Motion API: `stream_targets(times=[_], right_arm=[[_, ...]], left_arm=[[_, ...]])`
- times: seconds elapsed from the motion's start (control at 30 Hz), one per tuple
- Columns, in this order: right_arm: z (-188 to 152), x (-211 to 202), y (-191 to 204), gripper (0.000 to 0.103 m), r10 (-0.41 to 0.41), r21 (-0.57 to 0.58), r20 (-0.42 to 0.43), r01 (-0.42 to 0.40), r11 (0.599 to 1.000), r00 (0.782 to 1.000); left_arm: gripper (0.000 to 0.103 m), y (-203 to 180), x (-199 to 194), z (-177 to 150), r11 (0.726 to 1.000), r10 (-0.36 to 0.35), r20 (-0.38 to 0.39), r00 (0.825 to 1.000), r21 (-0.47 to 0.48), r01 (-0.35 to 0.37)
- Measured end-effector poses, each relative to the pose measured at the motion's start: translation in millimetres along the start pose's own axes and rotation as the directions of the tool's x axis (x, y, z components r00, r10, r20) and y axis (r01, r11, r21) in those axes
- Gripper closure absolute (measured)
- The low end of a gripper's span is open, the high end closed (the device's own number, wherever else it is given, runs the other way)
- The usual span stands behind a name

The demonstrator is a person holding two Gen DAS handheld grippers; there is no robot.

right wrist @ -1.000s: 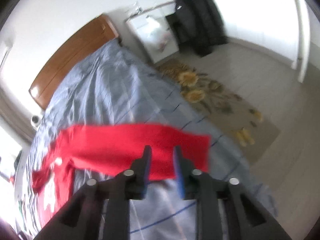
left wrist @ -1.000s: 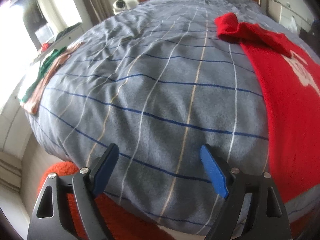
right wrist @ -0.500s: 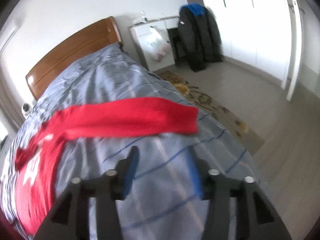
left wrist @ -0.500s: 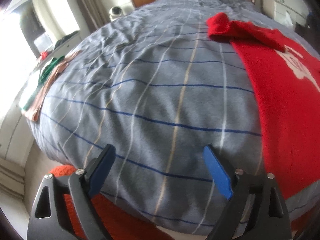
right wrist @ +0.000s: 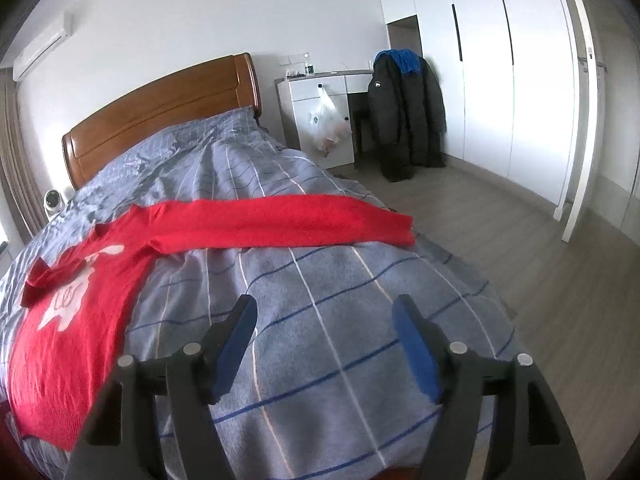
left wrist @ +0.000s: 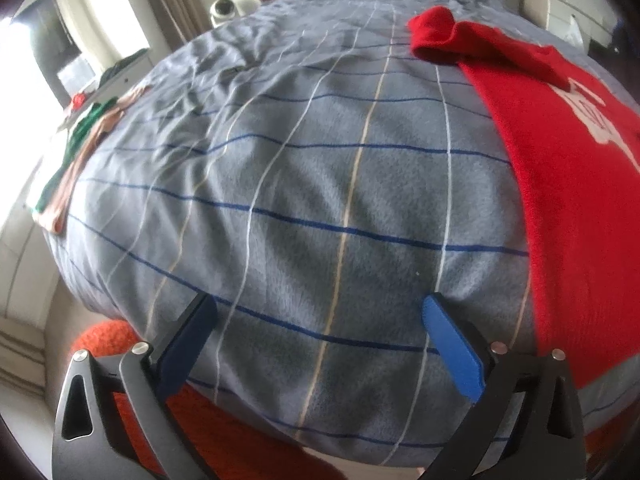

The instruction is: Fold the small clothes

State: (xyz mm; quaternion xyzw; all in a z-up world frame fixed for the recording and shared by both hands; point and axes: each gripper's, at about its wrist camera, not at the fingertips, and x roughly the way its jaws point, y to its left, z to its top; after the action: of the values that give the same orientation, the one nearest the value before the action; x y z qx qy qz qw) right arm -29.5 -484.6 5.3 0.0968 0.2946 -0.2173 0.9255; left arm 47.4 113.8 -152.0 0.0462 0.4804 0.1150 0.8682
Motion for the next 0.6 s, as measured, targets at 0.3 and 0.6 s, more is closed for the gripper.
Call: stream_targets(times=[0.3,0.6], right_arm=[[-2,-4,-2,0.032,-0.008,-0.009,0.007,0.008,1.000,1.000],[-4,0,6,0.032,-0.012,-0.049,-0.010,0.012,0.999,1.000]], left_arm=[[0.001,-19,-54,67,0.974,-0.170,0.100,0.980,0.171,0.151],[0.001,-173,-28,175,0.714,-0.214,0.181,0.960,0.699,0.027]])
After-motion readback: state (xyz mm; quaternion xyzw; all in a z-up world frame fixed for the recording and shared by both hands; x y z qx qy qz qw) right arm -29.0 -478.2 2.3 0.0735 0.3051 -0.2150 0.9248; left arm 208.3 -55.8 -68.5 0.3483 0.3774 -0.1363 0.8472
